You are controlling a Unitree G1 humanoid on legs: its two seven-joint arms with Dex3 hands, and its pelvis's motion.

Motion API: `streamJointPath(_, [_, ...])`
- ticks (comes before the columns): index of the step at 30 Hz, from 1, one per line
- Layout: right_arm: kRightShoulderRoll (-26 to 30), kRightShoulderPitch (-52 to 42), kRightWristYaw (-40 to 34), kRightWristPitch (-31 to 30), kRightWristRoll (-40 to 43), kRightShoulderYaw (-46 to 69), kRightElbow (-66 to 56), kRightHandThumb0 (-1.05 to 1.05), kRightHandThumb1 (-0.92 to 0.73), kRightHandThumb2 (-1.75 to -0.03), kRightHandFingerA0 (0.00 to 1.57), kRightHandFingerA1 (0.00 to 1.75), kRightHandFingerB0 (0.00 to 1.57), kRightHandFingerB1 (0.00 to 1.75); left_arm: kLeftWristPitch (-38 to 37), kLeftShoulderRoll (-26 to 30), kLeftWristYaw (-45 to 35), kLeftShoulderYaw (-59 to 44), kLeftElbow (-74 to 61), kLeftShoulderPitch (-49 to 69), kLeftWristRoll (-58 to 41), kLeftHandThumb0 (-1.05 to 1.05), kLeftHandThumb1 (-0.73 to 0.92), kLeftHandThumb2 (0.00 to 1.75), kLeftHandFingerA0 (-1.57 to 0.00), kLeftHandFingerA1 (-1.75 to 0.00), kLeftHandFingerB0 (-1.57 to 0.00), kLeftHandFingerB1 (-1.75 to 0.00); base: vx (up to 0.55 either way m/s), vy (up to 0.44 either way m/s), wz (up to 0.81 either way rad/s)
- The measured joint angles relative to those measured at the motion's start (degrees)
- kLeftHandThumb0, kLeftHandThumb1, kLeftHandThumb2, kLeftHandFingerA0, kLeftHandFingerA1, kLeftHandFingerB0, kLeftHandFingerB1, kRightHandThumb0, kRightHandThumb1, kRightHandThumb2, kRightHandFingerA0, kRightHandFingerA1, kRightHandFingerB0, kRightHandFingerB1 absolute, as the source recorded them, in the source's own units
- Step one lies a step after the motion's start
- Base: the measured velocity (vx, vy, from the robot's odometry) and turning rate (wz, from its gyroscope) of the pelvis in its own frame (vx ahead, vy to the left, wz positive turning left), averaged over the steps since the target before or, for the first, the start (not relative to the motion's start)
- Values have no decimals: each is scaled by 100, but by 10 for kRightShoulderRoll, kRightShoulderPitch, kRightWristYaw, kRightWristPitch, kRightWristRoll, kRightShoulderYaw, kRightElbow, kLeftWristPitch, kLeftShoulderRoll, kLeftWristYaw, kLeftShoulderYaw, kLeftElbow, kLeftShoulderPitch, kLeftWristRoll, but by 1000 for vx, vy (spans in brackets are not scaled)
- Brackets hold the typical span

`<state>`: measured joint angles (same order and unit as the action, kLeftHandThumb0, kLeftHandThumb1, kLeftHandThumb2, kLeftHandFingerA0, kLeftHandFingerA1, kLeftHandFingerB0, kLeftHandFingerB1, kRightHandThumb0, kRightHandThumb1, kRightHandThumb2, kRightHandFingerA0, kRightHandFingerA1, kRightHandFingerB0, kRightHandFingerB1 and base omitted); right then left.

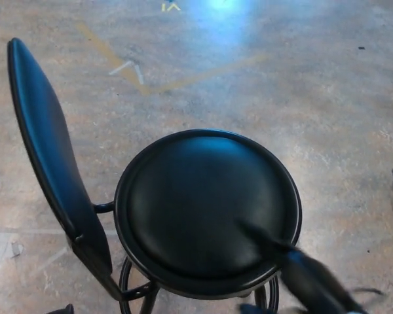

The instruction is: Use the right hand to rotate the back of the chair to its left.

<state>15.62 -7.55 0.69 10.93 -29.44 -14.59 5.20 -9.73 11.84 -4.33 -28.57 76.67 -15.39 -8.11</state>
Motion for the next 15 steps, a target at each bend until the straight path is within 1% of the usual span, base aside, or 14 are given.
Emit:
streamJointPath(1, [1, -6, -4, 3, 3, 8, 4, -76, -61, -97, 2, 36, 5, 25, 0, 0, 0, 0, 0, 1, 0, -105, 24, 105, -61, -153, -63, -149, 0, 0, 0])
streamJointPath(2, [4, -23, -17, 16, 13, 39, 16, -76, -61, -97, 2, 36, 5, 25, 0, 0, 0, 0, 0, 2, 0, -105, 24, 105, -61, -153, -63, -149, 0, 0, 0])
streamJointPath(3, [4, -29, -23, 23, 17, 50, 23, -78, -63, -96, 1, 29, 5, 21, 0, 0, 0, 0, 0, 2, 0, -105, 24, 105, -60, -152, -63, -148, 0, 0, 0])
streamJointPath(5, [5, -37, -39, 39, 31, 91, 72, -76, -62, -95, 1, 31, 6, 24, 0, -1, 0, 0, 0, 2, 0, -105, 24, 105, -63, -152, -65, -147, 0, 0, 0])
streamJointPath(6, [6, -40, -45, 44, 37, 108, 98, -76, -63, -95, 6, 37, 6, 28, 0, -1, 0, 0, 0, 2, 0, -105, 24, 104, -62, -151, -65, -145, 0, 0, 0])
streamJointPath(7, [7, -41, -50, 48, 40, 119, 116, -78, -64, -97, 5, 38, 7, 28, 0, -1, 0, 0, 0, 2, 0, -105, 24, 104, -60, -151, -62, -146, 0, 0, 0])
streamJointPath(8, [8, -41, -59, 53, 43, 135, 148, -73, -63, -98, 3, 43, 6, 31, 0, -1, 0, 0, 0, 2, 0, -105, 25, 104, -59, -151, -61, -146, 0, 0, 0])
streamJointPath(10, [11, -39, -77, 60, 48, 155, 202, -73, -63, -98, 3, 43, 6, 31, 0, -2, 0, 0, 0, 2, 1, -105, 25, 104, -59, -151, -61, -146, 0, 0, 0])
streamJointPath(11, [12, -38, -84, 63, 50, 163, 225, -80, -84, -66, 9, 30, 8, 23, 0, -2, 0, 0, 0, 2, 1, -105, 41, 78, -57, -149, -59, -140, 0, 0, 0])
streamJointPath(12, [13, -37, -91, 66, 52, 170, 246, -79, -85, -67, 10, 31, 9, 22, 0, -3, 0, 0, 0, 2, 1, -105, 26, 104, -58, -149, -58, -146, 0, 0, 0])
streamJointPath(13, [14, -34, -100, 69, 53, 178, 273, -79, -85, -67, 10, 31, 9, 22, 0, -4, 0, 0, 0, 2, 1, -105, 26, 104, -58, -149, -58, -146, 0, 0, 0])
streamJointPath(14, [15, -31, -107, 70, 54, 182, 293, -78, -85, -66, 10, 33, 9, 24, 0, -4, 0, 0, 0, 2, 1, -105, 40, 78, -59, -150, -61, -140, 0, 0, 0])
streamJointPath(15, [15, -27, -113, 71, 55, 187, 321, -78, -85, -66, 10, 33, 9, 24, 0, -4, 0, 0, 0, 2, 1, -105, 40, 78, -59, -150, -61, -140, 0, 0, 0])
